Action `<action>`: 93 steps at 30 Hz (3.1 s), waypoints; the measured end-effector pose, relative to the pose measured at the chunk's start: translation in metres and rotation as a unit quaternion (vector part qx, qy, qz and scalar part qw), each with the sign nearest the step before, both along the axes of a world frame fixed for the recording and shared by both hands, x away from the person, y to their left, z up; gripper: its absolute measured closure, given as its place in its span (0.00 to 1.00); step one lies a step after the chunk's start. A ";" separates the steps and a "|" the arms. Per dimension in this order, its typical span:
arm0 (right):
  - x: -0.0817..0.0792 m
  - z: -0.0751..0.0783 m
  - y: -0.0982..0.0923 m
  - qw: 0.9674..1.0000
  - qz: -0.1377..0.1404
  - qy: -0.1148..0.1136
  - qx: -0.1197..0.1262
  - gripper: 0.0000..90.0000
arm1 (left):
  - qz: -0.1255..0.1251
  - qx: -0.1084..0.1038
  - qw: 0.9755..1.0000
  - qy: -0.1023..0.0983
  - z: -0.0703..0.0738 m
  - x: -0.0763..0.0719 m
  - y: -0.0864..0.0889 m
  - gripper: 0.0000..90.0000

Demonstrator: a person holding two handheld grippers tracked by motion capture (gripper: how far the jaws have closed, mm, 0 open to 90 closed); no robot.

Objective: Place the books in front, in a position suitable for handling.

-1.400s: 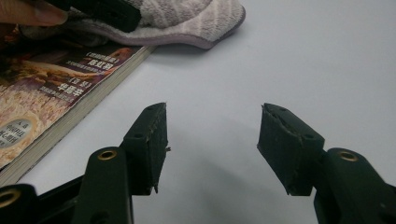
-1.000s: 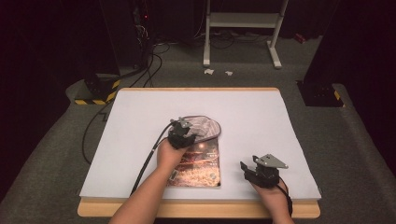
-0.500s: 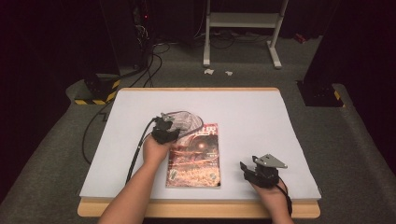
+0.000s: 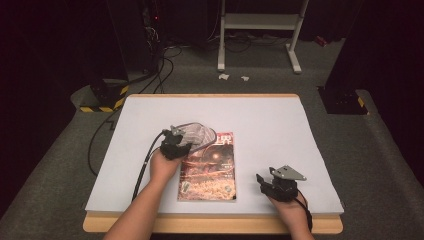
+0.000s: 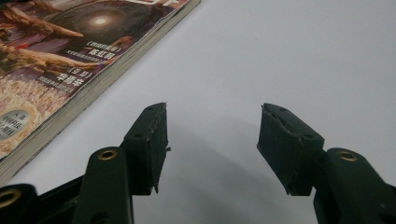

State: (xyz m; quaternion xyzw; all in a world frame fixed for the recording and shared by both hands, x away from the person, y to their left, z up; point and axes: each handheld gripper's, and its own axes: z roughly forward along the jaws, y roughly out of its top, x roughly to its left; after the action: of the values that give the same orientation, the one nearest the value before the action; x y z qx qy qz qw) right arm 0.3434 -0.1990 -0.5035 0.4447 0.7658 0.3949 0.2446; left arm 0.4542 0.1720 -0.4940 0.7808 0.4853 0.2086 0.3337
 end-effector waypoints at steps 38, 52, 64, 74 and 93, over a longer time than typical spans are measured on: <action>-0.003 0.002 0.005 1.000 0.006 -0.004 -0.007 0.47 | -0.095 -0.030 0.995 -0.016 -0.008 -0.131 0.017 0.66; -0.001 0.001 0.003 1.000 0.004 -0.002 -0.003 0.47 | -0.092 -0.040 0.994 -0.038 -0.003 -0.126 0.026 0.67; 0.000 0.001 0.005 1.000 0.007 -0.003 -0.006 0.47 | -0.045 -0.052 0.996 -0.065 0.007 -0.116 0.059 0.68; -0.001 0.001 0.005 1.000 0.006 -0.002 -0.006 0.47 | 0.011 -0.051 0.995 -0.080 0.011 -0.109 0.093 0.68; -0.001 0.001 0.006 1.000 0.008 -0.002 -0.009 0.47 | 0.079 -0.034 0.995 -0.058 -0.005 -0.093 0.128 0.67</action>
State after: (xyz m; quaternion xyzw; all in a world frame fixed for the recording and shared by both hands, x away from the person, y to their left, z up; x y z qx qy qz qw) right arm 0.3427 -0.1928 -0.5030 0.4359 0.7721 0.3909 0.2470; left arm 0.3613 0.3001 -0.4986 0.7150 0.5319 0.2625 0.3701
